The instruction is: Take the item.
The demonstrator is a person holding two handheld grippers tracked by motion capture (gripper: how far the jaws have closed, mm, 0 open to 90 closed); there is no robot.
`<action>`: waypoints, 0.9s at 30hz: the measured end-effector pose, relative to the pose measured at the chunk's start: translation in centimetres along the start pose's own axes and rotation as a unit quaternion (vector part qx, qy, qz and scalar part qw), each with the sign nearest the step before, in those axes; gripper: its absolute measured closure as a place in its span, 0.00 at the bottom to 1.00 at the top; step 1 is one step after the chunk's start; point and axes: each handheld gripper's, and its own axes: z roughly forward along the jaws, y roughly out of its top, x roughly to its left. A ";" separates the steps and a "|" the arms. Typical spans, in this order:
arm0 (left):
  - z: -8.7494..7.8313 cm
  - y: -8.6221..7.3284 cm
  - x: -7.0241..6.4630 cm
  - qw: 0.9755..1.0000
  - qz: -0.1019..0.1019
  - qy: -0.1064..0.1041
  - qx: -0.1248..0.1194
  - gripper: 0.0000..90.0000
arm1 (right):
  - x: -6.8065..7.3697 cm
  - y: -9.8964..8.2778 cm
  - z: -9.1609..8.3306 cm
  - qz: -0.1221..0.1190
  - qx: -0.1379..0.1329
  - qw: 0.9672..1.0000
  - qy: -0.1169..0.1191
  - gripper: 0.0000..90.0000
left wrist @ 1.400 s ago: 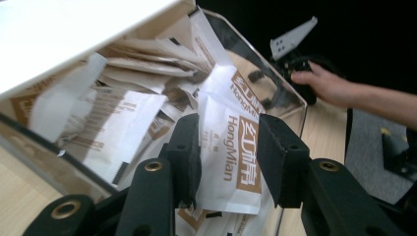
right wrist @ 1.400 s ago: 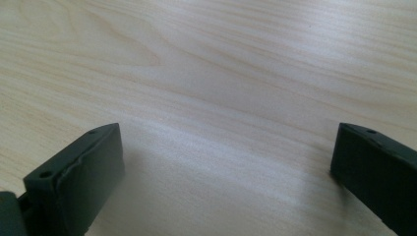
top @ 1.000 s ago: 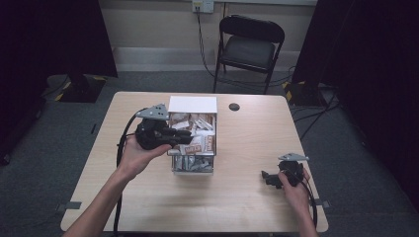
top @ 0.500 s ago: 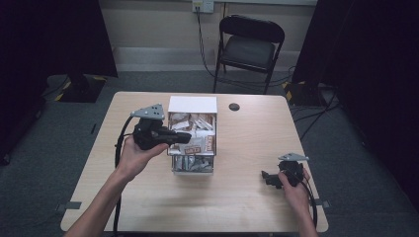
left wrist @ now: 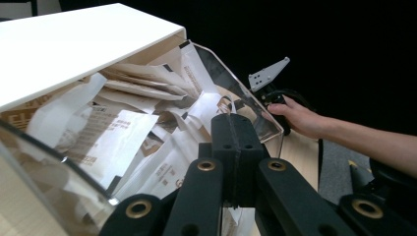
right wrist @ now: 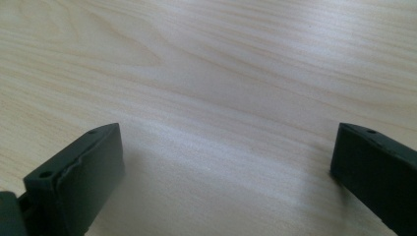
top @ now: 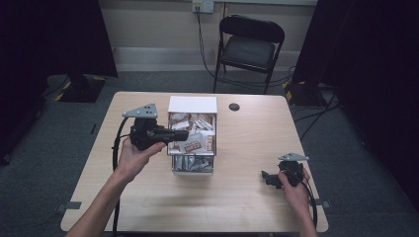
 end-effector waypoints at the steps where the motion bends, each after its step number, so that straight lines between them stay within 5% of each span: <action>1: -0.1 0.0 0.0 1.000 0.001 0.001 -0.002 1.00 | 0.0 0.0 0.0 0.000 0.000 1.000 0.000 0.00; 27: -2.8 1.7 -0.9 0.999 0.025 0.016 -0.043 1.00 | 0.0 0.0 0.0 0.001 0.000 1.000 0.000 0.00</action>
